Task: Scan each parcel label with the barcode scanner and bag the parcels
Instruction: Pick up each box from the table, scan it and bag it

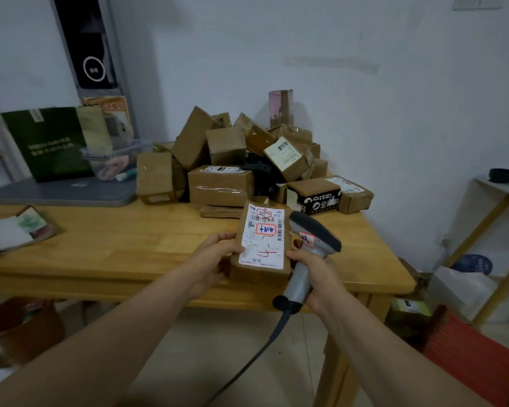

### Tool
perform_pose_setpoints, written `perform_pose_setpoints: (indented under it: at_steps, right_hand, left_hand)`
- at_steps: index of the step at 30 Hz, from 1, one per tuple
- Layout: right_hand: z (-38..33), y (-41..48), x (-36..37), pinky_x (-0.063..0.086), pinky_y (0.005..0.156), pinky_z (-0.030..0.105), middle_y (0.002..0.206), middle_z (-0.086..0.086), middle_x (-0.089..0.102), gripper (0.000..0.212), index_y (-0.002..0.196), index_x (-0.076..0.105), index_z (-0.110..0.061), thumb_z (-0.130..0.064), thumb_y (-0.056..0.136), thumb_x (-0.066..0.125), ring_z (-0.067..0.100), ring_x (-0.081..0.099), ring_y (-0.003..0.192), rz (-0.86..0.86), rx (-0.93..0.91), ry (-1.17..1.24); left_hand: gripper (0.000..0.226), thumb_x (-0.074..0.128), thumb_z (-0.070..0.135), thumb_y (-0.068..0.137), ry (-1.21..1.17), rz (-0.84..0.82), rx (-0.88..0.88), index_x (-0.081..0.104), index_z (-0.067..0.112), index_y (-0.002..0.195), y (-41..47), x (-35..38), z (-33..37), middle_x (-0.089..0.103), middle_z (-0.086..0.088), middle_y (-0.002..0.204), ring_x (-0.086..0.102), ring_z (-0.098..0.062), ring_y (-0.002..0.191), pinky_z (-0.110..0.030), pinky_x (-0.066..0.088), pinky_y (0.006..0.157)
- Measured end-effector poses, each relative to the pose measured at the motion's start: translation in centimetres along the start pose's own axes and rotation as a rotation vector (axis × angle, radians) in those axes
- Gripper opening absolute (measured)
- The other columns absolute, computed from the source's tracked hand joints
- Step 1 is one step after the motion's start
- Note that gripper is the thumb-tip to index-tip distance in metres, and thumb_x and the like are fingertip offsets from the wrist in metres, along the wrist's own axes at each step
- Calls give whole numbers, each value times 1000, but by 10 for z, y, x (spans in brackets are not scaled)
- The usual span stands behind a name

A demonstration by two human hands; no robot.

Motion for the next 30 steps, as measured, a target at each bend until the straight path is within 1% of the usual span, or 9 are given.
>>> perform_pose_setpoints:
  at_steps: [4,6,8,11,13,15,17,24,30]
  right_hand:
    - [4,-8,26,54,79,41,84,10,70,19,91,59,-9,-2,78,71,25,66,80,-77,-16,22]
    - [6,-13,41,52,73,38,87,9,68,23,97,62,-7,-6,77,74,24,63,82,-96,-57,-2]
    - [10,-19,55,49,75,36,91,8,66,28,103,64,-8,-11,77,75,24,61,87,-101,-95,-81]
    - [13,-33,72,54,65,35,73,8,65,16,90,64,-8,-16,81,74,21,63,68,-237,-89,-186]
    - [12,-45,81,53,56,33,58,7,59,16,82,61,-7,-18,83,72,19,58,53,-332,-66,-229]
    - [14,-53,90,50,50,30,53,5,55,15,82,60,-7,-17,83,72,17,52,47,-382,-55,-271]
    - [17,-59,98,47,47,27,53,4,54,13,84,60,-7,-13,82,72,15,50,44,-426,-29,-276]
    - [24,-67,120,46,46,26,55,3,54,14,81,59,-7,-6,78,73,14,49,42,-447,14,-295]
    - [19,-72,133,45,45,26,53,4,53,14,78,56,-6,-4,80,70,15,49,43,-468,-6,-299]
  left_hand:
    - [47,74,9,77,40,-37,5,56,29,116,-14,-36,13,73,-11,103,66,-29,102,-49,54,87]
    - [56,74,3,74,43,34,50,54,24,121,-19,-55,20,73,-12,101,68,-28,99,-41,55,81]
    - [66,75,1,73,38,137,84,49,20,131,-21,-75,25,70,-13,105,67,-25,96,-34,53,75]
    - [82,75,1,74,70,238,124,36,13,145,-26,-101,31,67,-9,106,64,-20,93,-29,47,78]
    - [73,74,1,75,106,285,147,41,9,139,-29,-115,33,67,-7,101,64,-19,91,-29,46,83]
    - [50,72,1,77,133,321,169,50,10,121,-36,-125,34,66,-4,92,64,-17,85,-26,47,76]
    - [41,71,0,78,132,364,187,50,11,111,-40,-132,33,65,-2,88,65,-16,82,-24,47,70]
    - [73,74,5,78,162,453,206,39,8,142,-42,-156,29,66,-2,98,67,-16,85,-23,48,64]
    - [68,75,6,78,191,475,231,44,8,138,-42,-166,30,67,-5,105,68,-16,88,-22,50,65]
Point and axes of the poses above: each hand's wrist, its own y-axis towards the middle knuckle, its own x-axis out of the palm, z = x × y, the point moved 1 cm from there along y, towards the middle knuckle
